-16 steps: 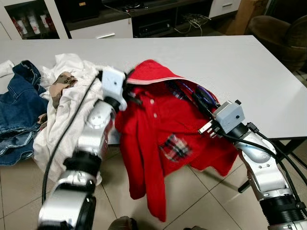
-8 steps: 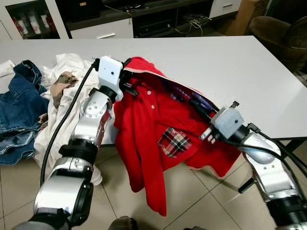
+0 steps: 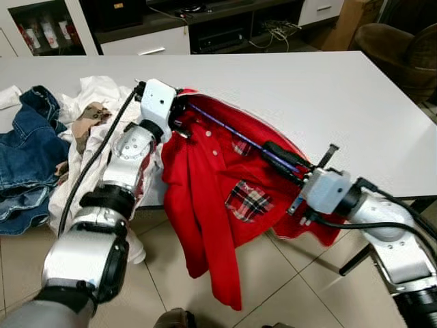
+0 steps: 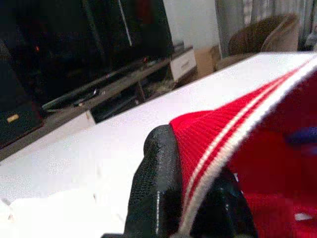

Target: Hang hanger

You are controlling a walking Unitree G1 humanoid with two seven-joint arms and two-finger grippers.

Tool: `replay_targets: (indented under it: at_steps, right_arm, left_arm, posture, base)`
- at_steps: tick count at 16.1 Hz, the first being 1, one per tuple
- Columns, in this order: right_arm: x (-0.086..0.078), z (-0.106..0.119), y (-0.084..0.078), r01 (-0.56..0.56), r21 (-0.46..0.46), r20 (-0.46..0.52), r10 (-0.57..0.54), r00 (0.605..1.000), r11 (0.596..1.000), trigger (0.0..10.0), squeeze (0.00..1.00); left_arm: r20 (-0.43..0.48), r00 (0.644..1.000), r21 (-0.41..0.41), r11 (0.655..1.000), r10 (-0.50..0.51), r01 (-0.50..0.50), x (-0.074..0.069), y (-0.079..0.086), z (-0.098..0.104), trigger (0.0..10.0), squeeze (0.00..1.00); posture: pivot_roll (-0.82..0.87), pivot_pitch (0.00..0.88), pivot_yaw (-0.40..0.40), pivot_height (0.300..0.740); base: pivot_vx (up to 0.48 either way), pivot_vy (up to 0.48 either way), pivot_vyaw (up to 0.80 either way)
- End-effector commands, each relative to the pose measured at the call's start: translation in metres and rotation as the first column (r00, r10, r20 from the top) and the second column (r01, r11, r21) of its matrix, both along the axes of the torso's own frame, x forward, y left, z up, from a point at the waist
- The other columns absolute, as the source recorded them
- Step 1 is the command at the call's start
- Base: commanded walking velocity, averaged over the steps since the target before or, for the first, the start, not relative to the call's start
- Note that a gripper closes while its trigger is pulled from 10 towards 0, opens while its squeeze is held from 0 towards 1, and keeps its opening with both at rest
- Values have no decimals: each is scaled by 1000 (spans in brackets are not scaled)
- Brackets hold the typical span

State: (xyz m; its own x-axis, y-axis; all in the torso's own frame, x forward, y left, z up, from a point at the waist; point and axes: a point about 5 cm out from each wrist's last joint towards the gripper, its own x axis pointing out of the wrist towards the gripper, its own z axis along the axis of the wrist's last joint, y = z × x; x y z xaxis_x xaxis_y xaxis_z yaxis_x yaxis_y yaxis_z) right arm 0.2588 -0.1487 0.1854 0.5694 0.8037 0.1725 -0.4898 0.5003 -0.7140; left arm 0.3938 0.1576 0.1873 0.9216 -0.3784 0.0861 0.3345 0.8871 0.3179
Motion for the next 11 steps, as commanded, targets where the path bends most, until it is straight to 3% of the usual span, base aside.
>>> replay_targets:
  at_steps: [1, 6, 10, 11]
  right_arm:
    - [-2, 12, -9, 9, 7, 46, -10, 999, 1000, 10000, 0]
    - [-1, 22, -22, 59, 90, 58, -64, 996, 994, 10000, 0]
    - [11, 28, -14, 95, 278, -4, -98, 995, 956, 10000, 0]
    - [18, 28, -10, 122, 362, -40, -115, 993, 924, 10000, 0]
  left_arm:
    - [3, 999, 24, 999, 35, -35, 4, 12, 9, 10000, 0]
    - [-42, 998, 34, 998, 56, -55, 5, 19, 2, 10000, 0]
    - [-68, 998, -19, 1000, 9, -10, 1, -2, -13, 10000, 0]
    - [-75, 997, -50, 999, -18, 15, -1, -14, -19, 10000, 0]
  posture:
    - [-27, 0, 55, 740]
    - [-29, 0, 61, 740]
    - [-35, 0, 66, 740]
    - [-35, 0, 66, 740]
  base:
    - [0, 0, 0]
    - [0, 0, 0]
    - [0, 0, 0]
    - [0, 0, 0]
